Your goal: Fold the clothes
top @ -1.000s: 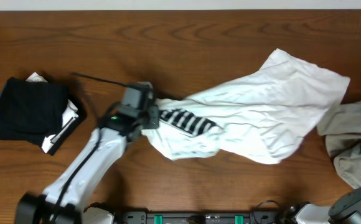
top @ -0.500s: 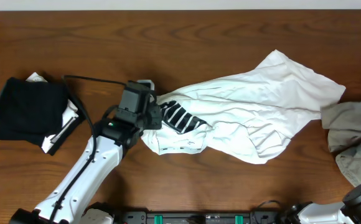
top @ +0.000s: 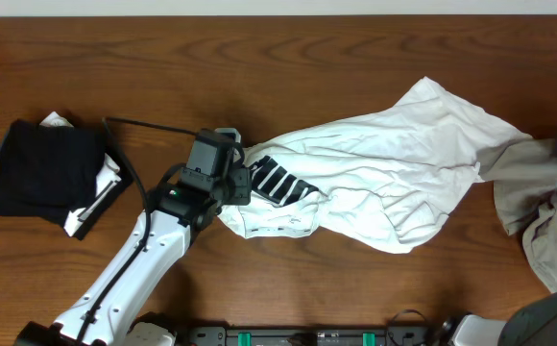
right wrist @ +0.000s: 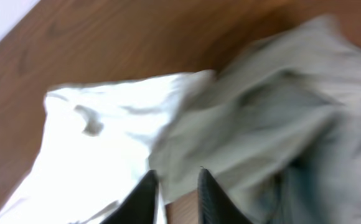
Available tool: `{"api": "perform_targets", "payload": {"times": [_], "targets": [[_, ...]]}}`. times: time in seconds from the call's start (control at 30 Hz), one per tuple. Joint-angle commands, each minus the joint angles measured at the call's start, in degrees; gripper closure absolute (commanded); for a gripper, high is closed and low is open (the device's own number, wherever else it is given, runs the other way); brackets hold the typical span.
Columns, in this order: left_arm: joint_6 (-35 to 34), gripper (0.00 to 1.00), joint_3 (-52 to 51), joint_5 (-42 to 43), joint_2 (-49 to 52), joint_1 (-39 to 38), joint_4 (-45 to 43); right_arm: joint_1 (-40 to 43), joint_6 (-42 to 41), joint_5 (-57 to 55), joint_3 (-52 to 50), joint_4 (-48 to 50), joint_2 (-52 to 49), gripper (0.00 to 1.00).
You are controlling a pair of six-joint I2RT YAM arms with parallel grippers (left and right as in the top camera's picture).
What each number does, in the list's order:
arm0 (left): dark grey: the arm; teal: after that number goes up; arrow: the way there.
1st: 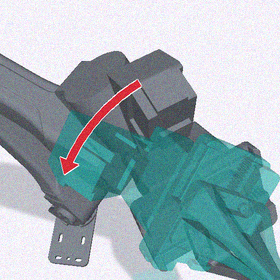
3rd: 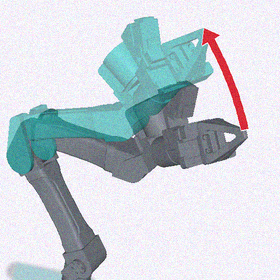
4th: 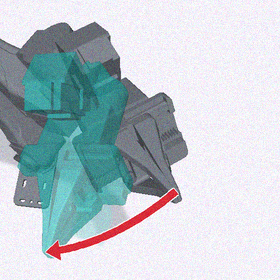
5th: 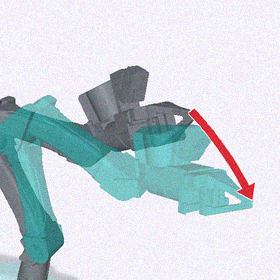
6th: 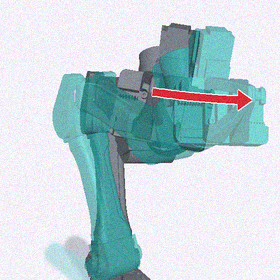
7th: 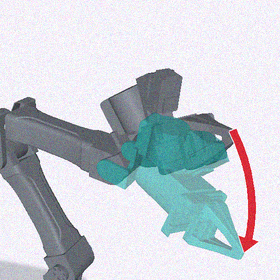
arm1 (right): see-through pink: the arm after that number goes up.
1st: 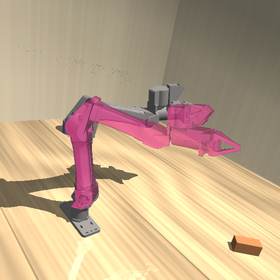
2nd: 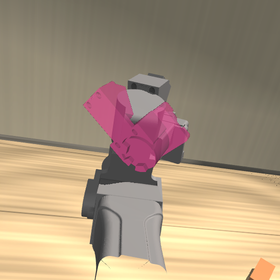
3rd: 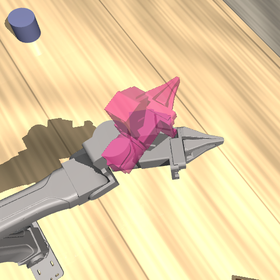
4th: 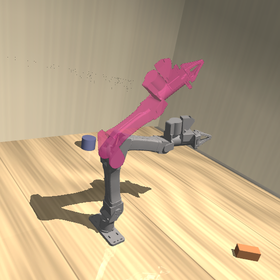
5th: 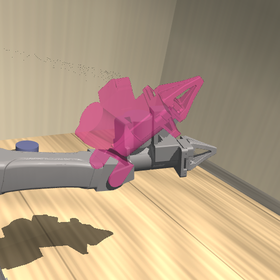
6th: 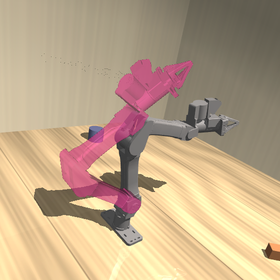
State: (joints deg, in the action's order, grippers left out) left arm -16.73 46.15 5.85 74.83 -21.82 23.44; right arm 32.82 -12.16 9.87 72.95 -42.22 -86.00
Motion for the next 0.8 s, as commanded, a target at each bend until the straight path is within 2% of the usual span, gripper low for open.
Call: {"api": "perform_targets", "payload": {"times": [0.0, 0.07, 0.33, 0.47, 0.63, 0.77], "targets": [[-0.1, 0.68, 0.7, 0.2, 0.1, 0.0, 0.8, -3.5, 6.7, 0.7, 0.3, -1.6, -3.7, 0.96], [-0.1, 0.67, 0.7, 0.2, 0.1, 0.0, 1.1, -4.3, 6.7, 0.6, 0.2, -4.2, -6.5, 0.98], [-0.1, 0.67, 0.7, 0.2, 0.1, 0.0, 1.2, -4.3, 8.2, 0.7, 0.1, -8.9, -18.8, 0.96], [-0.1, 0.67, 0.7, 0.2, 0.1, 0.0, 1.2, -4.3, 6.9, -1.9, 0.1, -5.9, -23.6, 0.94], [-0.1, 0.67, 0.7, 0.2, 0.1, 0.0, 1.2, -3.4, -3.4, -15.6, 0.1, 0.2, -24.9, 0.91], [-0.1, 0.67, 0.7, 0.2, 0.1, 0.0, 1.2, -0.7, -3.7, -16.7, 0.2, 6.8, -24.8, 0.88]]}}
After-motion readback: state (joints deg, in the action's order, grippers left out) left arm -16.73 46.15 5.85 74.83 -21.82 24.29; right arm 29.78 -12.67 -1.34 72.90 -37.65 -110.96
